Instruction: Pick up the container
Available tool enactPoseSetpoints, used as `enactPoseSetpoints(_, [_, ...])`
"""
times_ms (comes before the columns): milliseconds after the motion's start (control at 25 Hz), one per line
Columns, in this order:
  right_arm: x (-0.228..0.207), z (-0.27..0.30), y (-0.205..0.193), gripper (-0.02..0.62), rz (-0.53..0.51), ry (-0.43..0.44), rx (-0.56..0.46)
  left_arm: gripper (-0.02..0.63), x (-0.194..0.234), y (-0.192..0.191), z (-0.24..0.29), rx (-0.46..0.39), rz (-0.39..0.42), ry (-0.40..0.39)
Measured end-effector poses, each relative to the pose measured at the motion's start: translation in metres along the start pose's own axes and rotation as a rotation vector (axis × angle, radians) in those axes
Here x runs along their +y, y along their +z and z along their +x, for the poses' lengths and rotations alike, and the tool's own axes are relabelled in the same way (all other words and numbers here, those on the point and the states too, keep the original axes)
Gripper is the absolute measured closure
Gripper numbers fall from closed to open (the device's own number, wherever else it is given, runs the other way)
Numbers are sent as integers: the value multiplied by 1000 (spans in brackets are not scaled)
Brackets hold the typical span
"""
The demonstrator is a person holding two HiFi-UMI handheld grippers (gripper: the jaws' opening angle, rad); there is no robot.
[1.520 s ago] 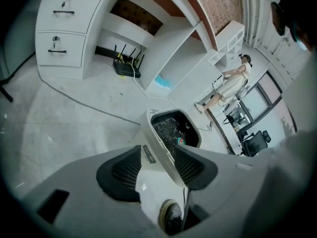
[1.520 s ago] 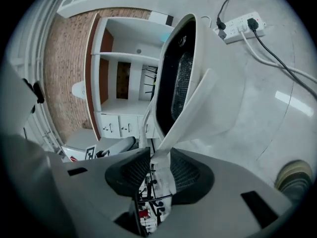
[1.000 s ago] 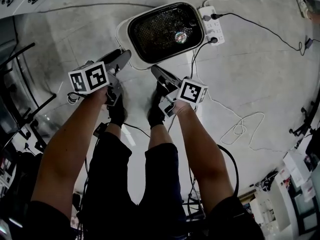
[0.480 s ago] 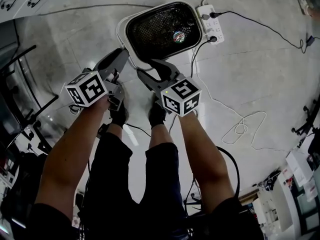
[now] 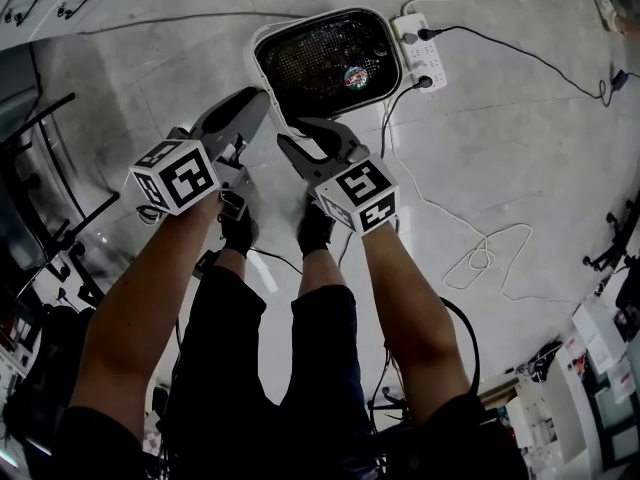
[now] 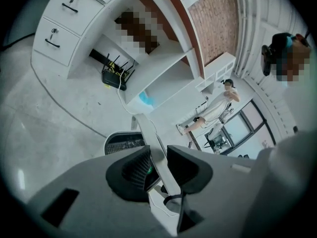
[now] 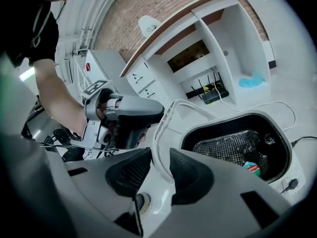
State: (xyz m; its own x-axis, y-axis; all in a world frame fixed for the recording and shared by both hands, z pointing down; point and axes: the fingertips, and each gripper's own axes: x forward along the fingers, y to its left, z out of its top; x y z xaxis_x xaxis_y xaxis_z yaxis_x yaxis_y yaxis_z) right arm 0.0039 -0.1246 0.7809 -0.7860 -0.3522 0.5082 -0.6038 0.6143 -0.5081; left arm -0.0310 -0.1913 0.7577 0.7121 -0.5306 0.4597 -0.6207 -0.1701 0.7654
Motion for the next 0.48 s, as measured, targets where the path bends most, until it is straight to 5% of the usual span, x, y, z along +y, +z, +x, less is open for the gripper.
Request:
enactPoseSetpoints(120, [0, -6, 4, 485, -2, 3, -10, 491, -3, 2, 3, 13, -4, -18])
enactPoseSetpoints(200, [-1, -8, 6, 488, 3, 5, -21, 338, -1, 3, 6, 12, -32, -8])
enactPoseSetpoints(480, [-4, -15, 8, 488, 16, 5, -44, 330, -27, -9, 53, 98, -57, -110])
